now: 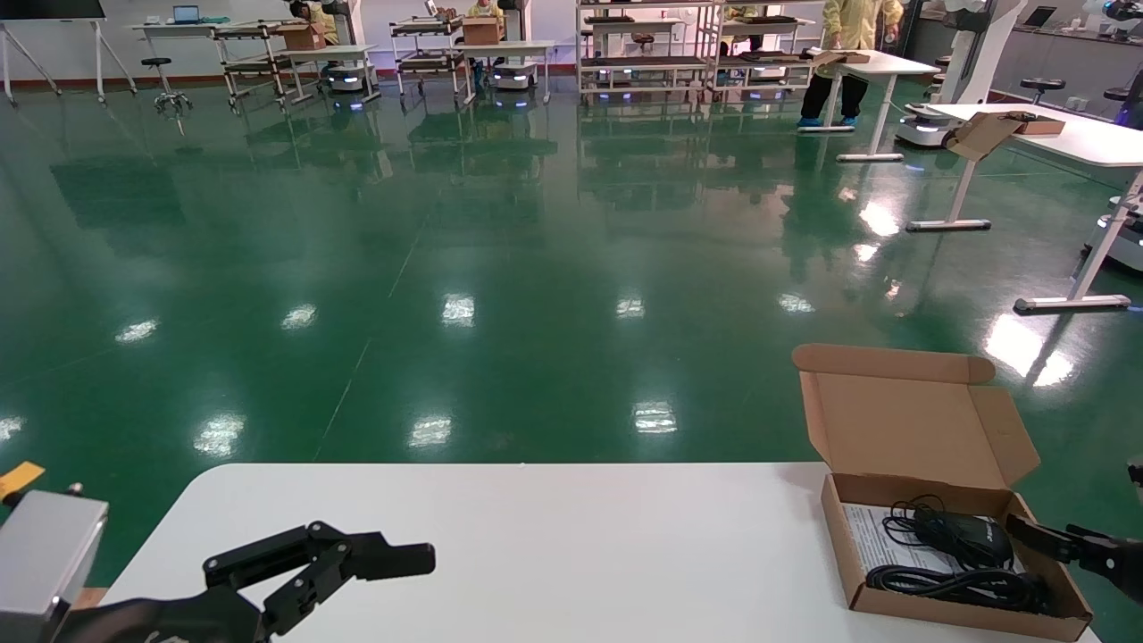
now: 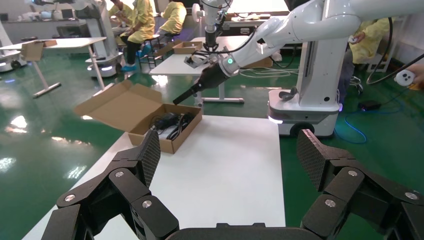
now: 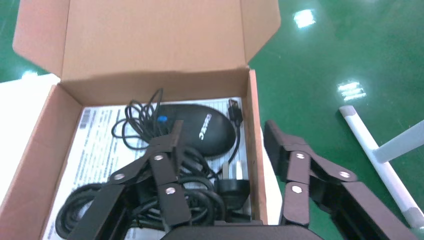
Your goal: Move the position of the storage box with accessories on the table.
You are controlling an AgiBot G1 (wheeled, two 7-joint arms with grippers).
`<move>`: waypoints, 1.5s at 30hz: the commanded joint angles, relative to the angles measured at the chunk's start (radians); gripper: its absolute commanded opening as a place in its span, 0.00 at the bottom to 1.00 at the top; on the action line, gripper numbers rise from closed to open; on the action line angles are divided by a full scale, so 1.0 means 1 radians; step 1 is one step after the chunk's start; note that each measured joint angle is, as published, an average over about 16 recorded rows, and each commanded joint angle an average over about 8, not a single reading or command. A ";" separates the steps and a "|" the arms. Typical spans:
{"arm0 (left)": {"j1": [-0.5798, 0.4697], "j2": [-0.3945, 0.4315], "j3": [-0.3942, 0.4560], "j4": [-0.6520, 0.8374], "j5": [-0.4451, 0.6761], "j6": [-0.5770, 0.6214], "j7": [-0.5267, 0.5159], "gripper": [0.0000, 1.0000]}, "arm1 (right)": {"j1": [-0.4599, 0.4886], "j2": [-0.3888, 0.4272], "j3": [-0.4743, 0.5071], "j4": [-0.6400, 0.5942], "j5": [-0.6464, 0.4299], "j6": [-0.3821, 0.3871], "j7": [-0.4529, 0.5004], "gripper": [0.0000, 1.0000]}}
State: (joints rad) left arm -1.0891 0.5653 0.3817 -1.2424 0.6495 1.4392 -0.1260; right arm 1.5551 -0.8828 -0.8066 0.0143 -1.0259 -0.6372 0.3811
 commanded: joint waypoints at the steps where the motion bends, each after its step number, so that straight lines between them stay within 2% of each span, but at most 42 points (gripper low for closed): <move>1: 0.000 0.000 0.000 0.000 0.000 0.000 0.000 1.00 | 0.003 0.001 0.003 0.000 0.004 0.001 -0.002 1.00; 11: 0.000 0.000 0.000 0.000 0.000 0.000 0.000 1.00 | 0.033 0.020 0.044 0.004 0.063 -0.062 0.028 1.00; 23: 0.000 0.000 0.000 0.000 0.000 0.000 0.000 1.00 | 0.045 0.032 0.135 0.003 0.196 -0.229 0.136 1.00; 32: 0.000 0.000 0.000 0.000 0.000 0.000 0.000 1.00 | 0.042 0.033 0.140 0.007 0.202 -0.235 0.134 1.00; 37: 0.000 0.000 0.000 0.000 0.000 0.000 0.000 1.00 | 0.021 0.043 0.154 0.057 0.204 -0.258 0.119 1.00; 45: 0.000 0.000 0.000 0.000 0.000 0.000 0.000 1.00 | -0.046 0.073 0.204 0.219 0.216 -0.339 0.078 1.00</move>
State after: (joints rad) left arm -1.0888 0.5652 0.3817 -1.2420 0.6492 1.4387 -0.1260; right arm 1.5092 -0.8097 -0.6025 0.2334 -0.8100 -0.9757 0.4587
